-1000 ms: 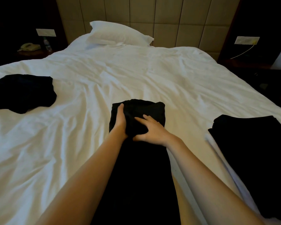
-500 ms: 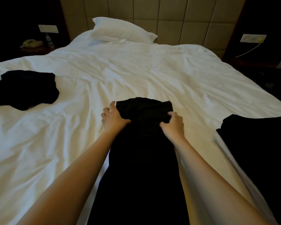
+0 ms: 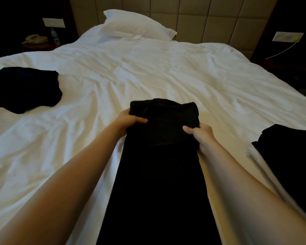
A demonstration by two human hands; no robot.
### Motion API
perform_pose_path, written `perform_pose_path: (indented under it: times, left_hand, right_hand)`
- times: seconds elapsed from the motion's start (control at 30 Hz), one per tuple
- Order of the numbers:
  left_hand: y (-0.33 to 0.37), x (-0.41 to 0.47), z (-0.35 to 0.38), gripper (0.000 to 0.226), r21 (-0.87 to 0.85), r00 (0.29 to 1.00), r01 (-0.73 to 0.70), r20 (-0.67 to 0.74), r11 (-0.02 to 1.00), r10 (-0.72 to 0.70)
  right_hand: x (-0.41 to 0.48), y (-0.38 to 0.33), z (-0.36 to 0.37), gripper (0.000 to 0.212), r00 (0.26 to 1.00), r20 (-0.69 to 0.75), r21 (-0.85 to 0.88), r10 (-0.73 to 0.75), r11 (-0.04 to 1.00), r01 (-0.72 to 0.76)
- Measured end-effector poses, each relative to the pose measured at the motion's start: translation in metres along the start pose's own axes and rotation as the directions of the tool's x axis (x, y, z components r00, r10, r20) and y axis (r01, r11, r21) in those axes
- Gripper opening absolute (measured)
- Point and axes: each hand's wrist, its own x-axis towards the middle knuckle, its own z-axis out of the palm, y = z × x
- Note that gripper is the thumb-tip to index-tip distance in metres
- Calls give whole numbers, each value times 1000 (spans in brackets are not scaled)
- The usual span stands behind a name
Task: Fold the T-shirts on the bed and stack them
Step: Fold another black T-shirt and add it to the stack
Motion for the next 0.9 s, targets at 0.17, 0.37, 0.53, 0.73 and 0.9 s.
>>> perform_pose_path:
  times: [0.17, 0.37, 0.53, 0.73, 0.9]
  left_hand:
    - [24, 27, 2, 54, -48, 970, -227, -104, 973, 222]
    - [-37, 29, 0, 55, -181, 998, 28, -58, 983, -39]
    - [-42, -2, -7, 47, -219, 990, 123, 96, 968, -104]
    - [-53, -60, -5, 49, -232, 973, 213, 142, 949, -184]
    - [-63, -111, -8, 48, -232, 961, 252, 172, 939, -215]
  right_hand:
    - [24, -28, 7, 35, 982, -30, 81, -188, 979, 190]
    - [20, 7, 2, 42, 1000, 17, 158, 3, 987, -6]
    - [-10, 12, -7, 39, 989, 93, 174, 116, 976, -131]
    - [-59, 26, -19, 42, 964, 191, 105, 183, 973, -206]
    - [-96, 51, -24, 35, 991, 34, 106, 131, 985, -134]
